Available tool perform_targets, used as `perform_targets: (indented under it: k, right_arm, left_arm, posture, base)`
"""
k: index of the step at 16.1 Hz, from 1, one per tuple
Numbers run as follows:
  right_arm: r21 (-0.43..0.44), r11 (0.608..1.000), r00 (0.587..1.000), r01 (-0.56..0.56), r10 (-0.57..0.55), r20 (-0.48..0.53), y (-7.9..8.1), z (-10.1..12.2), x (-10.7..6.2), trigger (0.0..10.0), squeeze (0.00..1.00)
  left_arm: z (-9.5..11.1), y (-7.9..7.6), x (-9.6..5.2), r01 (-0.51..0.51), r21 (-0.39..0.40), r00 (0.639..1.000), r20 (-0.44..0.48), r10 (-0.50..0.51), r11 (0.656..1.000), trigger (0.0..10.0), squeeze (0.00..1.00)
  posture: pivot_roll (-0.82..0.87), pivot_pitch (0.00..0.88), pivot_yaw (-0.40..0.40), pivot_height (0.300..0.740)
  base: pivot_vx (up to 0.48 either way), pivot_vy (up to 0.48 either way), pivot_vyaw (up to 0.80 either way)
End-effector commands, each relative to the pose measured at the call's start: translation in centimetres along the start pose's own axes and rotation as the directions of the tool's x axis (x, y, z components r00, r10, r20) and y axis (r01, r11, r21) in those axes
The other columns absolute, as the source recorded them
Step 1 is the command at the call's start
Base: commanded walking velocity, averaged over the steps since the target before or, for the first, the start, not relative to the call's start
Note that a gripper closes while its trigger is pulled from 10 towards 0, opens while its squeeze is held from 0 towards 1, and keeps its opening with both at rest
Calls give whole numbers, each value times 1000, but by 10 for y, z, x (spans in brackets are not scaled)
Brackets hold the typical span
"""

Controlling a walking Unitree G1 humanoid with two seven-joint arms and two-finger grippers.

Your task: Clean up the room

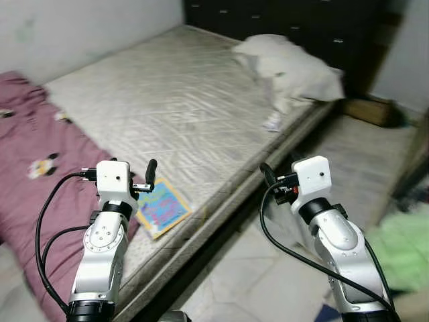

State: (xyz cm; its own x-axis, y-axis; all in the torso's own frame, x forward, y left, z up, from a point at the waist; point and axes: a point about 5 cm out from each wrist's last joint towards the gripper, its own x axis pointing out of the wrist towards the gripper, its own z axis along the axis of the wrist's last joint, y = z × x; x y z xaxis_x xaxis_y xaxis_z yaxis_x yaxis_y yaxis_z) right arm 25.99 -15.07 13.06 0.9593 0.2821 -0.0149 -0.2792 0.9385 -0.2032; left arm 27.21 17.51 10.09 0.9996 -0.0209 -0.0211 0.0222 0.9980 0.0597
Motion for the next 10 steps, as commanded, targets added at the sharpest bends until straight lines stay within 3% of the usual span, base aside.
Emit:
perform_targets:
  k: [1,10]
  right_arm:
    - [-7,1000,999,-28,28,20,4,4,0,10000,0]
    - [11,999,998,-43,43,38,7,5,2,10000,0]
  left_arm:
    - [0,1,1,-2,17,1000,2,2,1000,10000,0]
    - [1,0,3,5,36,1000,8,-5,999,10000,0]
  posture:
    - [-72,0,49,740]
    - [-73,0,55,740]
  base:
    - [0,0,800]
    - [0,0,800]
